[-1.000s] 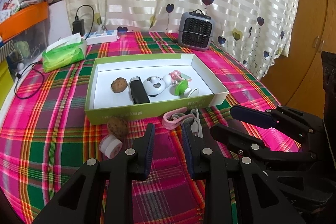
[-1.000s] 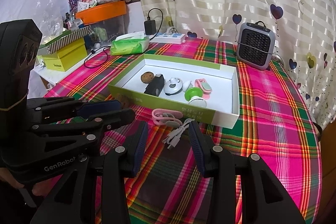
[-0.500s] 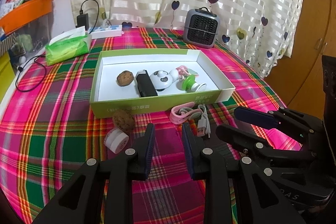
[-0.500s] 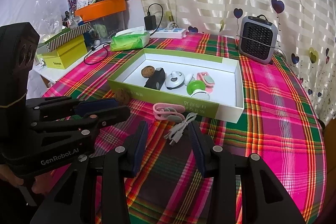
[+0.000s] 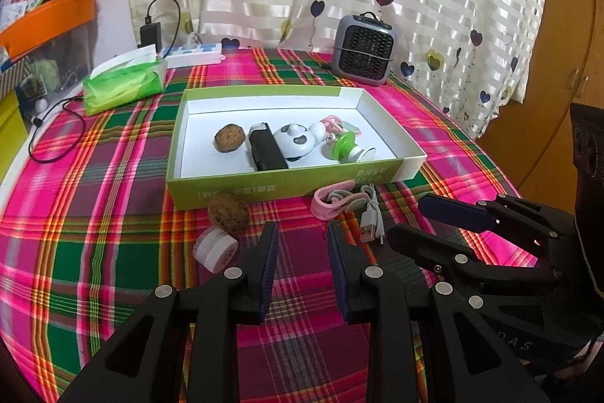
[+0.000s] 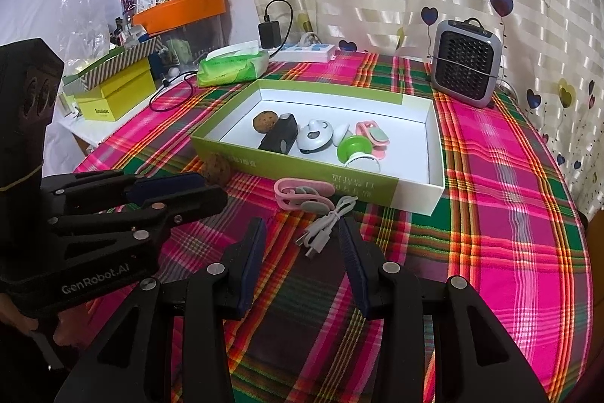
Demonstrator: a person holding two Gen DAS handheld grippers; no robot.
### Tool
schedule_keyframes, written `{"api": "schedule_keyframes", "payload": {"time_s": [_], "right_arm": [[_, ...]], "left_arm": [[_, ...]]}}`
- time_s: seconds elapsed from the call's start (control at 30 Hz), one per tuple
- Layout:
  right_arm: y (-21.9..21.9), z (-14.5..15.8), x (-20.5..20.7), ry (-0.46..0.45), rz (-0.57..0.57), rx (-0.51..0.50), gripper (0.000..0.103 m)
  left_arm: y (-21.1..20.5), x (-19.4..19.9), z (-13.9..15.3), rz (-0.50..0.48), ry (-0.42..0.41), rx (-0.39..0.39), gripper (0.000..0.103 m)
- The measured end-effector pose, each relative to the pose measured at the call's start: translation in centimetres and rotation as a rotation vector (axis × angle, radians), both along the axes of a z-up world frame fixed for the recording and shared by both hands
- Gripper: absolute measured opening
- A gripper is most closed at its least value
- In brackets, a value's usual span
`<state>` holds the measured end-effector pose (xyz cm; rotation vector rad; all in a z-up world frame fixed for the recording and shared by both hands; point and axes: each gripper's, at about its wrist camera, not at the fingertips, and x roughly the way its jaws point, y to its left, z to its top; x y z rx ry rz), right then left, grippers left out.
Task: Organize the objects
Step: 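Move the left tool onto the white tape roll while the right tool approaches the white cable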
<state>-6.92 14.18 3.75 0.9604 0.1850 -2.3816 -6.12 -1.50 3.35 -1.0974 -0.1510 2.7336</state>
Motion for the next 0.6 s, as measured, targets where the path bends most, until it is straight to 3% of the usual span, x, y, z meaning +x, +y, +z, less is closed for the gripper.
{"api": "schedule_keyframes", "payload": {"time_s": [0.6], "right_arm": [[-0.7, -1.8, -2.0, -0.079, -0.005, 0.018, 0.042]], "left_arm": [[-3.2, -0.3, -0.2, 0.077, 0.016, -0.017, 0.029]]}}
